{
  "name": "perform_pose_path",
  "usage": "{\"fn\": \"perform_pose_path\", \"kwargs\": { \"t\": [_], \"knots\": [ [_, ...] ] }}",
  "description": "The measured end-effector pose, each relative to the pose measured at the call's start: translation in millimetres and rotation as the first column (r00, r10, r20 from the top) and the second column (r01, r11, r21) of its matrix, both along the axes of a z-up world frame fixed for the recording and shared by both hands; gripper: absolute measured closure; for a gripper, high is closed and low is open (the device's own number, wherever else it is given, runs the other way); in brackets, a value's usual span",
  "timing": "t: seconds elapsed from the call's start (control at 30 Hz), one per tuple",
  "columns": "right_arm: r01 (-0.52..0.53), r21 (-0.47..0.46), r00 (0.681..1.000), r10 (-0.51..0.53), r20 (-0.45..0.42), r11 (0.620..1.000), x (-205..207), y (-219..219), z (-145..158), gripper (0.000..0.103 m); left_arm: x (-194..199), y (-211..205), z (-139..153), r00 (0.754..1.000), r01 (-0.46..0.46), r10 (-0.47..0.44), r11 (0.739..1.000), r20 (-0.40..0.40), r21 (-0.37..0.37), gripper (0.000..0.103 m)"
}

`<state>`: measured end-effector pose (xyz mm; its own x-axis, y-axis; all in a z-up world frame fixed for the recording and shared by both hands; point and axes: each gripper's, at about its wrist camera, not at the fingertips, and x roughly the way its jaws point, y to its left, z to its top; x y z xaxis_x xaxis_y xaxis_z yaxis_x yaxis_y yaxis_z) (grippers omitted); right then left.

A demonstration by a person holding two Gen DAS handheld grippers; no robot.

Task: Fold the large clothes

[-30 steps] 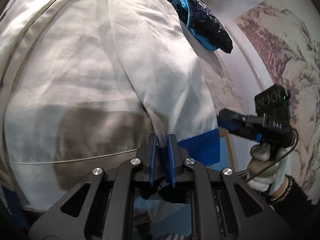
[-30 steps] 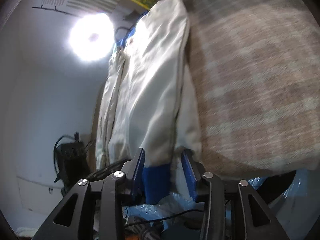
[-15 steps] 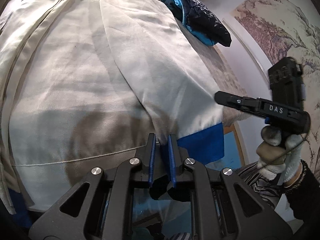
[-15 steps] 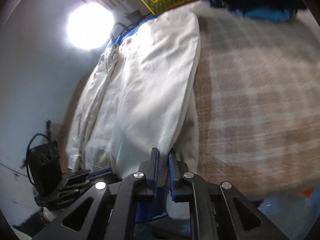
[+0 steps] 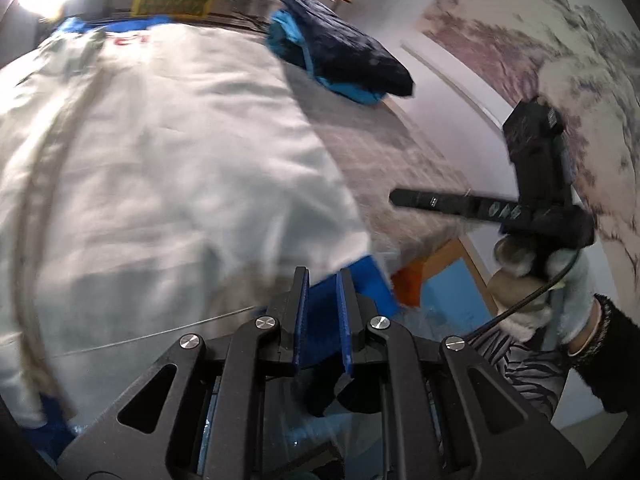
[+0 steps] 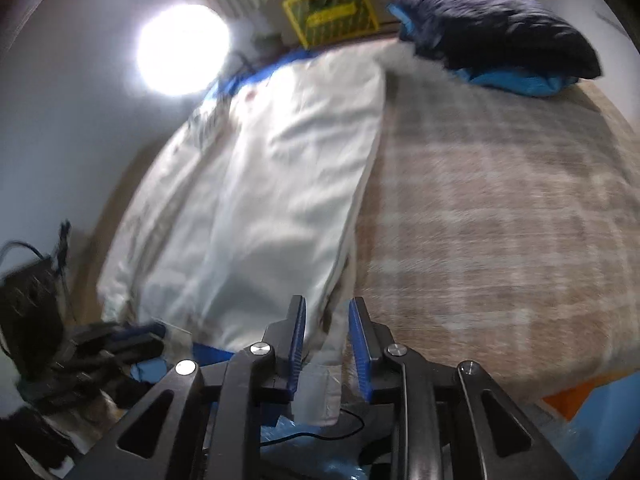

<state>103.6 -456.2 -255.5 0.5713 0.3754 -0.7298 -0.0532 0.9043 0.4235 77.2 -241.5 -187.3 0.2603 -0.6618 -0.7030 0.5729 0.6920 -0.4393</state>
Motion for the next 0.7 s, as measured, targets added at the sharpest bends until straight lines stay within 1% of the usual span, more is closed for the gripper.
{"fn": "perform_pose_path", "kwargs": {
  "t": [0.07, 0.2, 0.27, 0.33, 0.4, 0.43, 0.47, 0.53, 0.57, 0.6, 0.7],
  "knots": [
    [0.031, 0.016, 0.999, -0.032, 0.028, 0.999, -9, -13, 9, 0.078, 0, -19, -9, 0.999, 0.039, -0.039, 0.999, -0.018, 0.004, 0.091],
    [0.073, 0.028, 0.995, -0.075, 0.060, 0.997, -23, -30, 20, 0.078, 1, -55, -38, 0.996, 0.093, -0.092, 0.992, -0.018, 0.086, 0.091],
    [0.090, 0.036, 0.994, -0.092, 0.063, 0.995, -28, -37, 20, 0.078, -1, -59, -38, 0.995, 0.094, -0.097, 0.991, 0.030, 0.092, 0.091],
    [0.097, 0.046, 0.993, -0.100, 0.066, 0.994, -31, -42, 19, 0.078, -2, -59, -35, 0.994, 0.094, -0.099, 0.989, 0.038, 0.113, 0.091],
    [0.102, 0.061, 0.991, -0.107, 0.078, 0.993, -33, -50, 20, 0.077, -11, -55, -26, 0.993, 0.081, -0.090, 0.990, 0.078, 0.113, 0.091],
    [0.104, 0.078, 0.990, -0.110, 0.087, 0.992, -34, -53, 21, 0.075, -16, -55, -23, 0.991, 0.077, -0.090, 0.989, 0.103, 0.122, 0.088],
    [0.104, 0.100, 0.989, -0.113, 0.099, 0.990, -38, -58, 24, 0.073, -21, -56, -19, 0.987, 0.080, -0.098, 0.987, 0.127, 0.136, 0.084],
    [0.108, 0.139, 0.984, -0.125, 0.125, 0.984, -42, -66, 30, 0.070, -30, -63, -16, 0.979, 0.087, -0.115, 0.983, 0.171, 0.162, 0.052],
    [0.112, 0.151, 0.982, -0.133, 0.136, 0.982, -43, -68, 32, 0.070, -34, -67, -15, 0.974, 0.095, -0.128, 0.981, 0.190, 0.172, 0.048],
    [0.116, 0.159, 0.979, -0.140, 0.147, 0.980, -45, -71, 35, 0.069, -37, -73, -16, 0.968, 0.105, -0.144, 0.977, 0.206, 0.186, 0.046],
    [0.131, 0.177, 0.970, -0.163, 0.179, 0.975, -52, -83, 43, 0.068, -42, -94, -27, 0.948, 0.126, -0.199, 0.951, 0.248, 0.281, 0.046]
  ]
}}
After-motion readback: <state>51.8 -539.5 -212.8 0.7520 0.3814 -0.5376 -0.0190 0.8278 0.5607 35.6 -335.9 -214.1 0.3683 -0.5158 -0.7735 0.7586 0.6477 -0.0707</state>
